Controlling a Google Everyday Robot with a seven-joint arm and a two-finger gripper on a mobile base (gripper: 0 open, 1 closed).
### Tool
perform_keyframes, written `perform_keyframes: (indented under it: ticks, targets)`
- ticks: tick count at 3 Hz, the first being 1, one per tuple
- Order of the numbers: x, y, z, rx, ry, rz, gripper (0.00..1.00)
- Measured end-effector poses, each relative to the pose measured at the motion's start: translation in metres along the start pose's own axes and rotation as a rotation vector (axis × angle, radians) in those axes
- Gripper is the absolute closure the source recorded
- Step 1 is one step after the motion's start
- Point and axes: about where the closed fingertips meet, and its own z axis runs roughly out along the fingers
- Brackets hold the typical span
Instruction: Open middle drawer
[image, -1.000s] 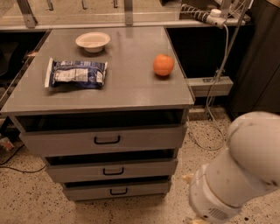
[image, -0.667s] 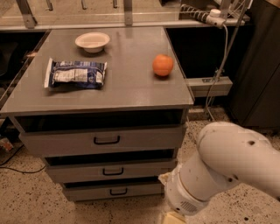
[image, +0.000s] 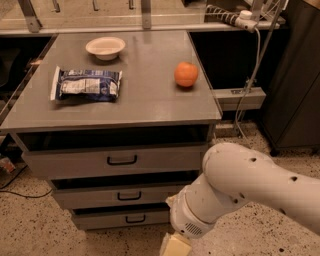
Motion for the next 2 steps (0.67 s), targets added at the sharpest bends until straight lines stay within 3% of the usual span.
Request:
perform_keyframes:
  ticks: [1,2]
  targets:
    - [-0.001,0.003,0.009,0.011,0.006,-0.012,0.0]
    - [-0.006,0.009,0.055,-0.026,0.002,-0.047,0.0]
